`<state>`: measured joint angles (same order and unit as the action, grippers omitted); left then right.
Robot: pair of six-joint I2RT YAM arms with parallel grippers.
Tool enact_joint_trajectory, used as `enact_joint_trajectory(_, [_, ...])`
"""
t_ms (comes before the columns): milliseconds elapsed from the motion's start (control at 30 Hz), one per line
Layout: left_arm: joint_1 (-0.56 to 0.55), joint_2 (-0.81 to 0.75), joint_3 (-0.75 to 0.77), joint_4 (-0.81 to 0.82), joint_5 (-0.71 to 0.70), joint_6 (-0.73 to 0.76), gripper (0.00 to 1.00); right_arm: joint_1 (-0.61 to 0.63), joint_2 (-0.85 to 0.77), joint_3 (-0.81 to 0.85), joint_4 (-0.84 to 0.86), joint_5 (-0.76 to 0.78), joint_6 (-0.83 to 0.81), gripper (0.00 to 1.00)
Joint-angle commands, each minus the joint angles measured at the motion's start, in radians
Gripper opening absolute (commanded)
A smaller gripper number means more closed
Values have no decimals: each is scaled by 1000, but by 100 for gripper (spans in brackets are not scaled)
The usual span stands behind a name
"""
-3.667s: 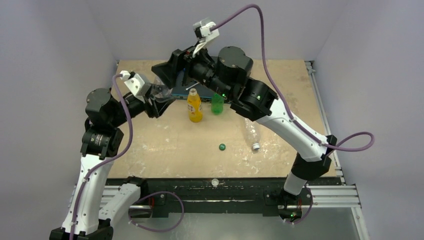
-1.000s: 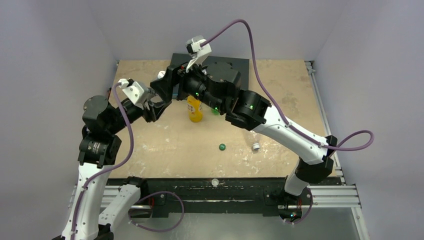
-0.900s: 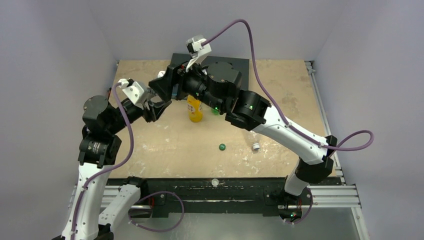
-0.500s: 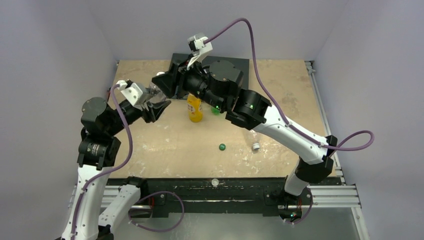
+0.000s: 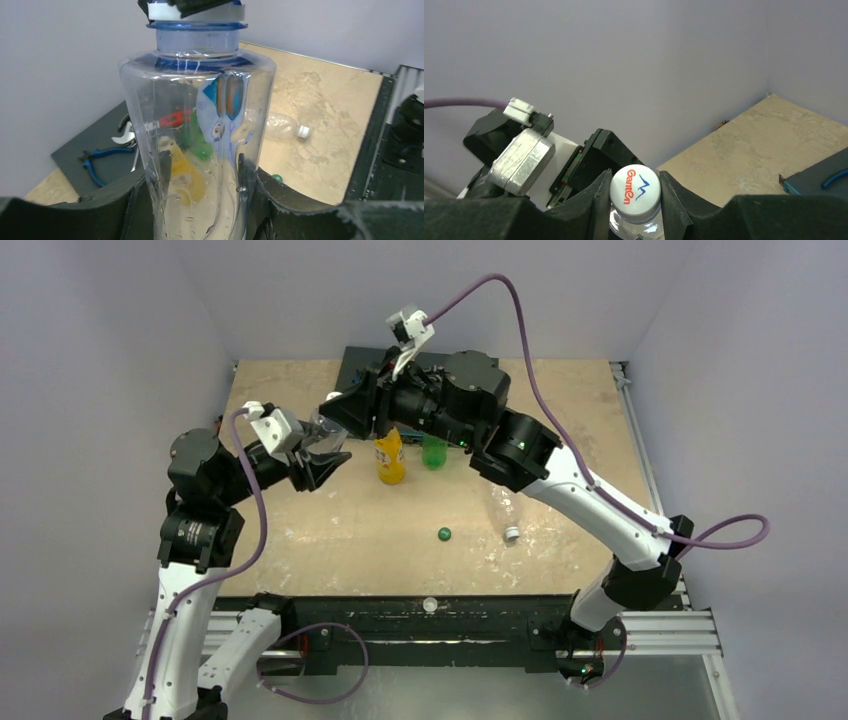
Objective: Unscrew the bottle caps
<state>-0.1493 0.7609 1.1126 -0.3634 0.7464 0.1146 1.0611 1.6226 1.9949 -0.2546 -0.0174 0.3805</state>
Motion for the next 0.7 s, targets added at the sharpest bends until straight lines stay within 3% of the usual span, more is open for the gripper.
enact_joint_trajectory(0, [-4,15,29,-55,242,3,3,-86,-129,-46,192,-188,-25,13])
enact_joint_trajectory(300, [-4,47,42,-102,318,15,2,-101,-238,-145,200,-264,-144,12])
enact_joint_trajectory(467, [-4,44,61,-139,314,44,1,-110,-322,-310,123,-102,-171,12])
enact_joint_trajectory(667, [-4,32,50,-124,303,40,1,-118,-481,-720,80,131,-120,12])
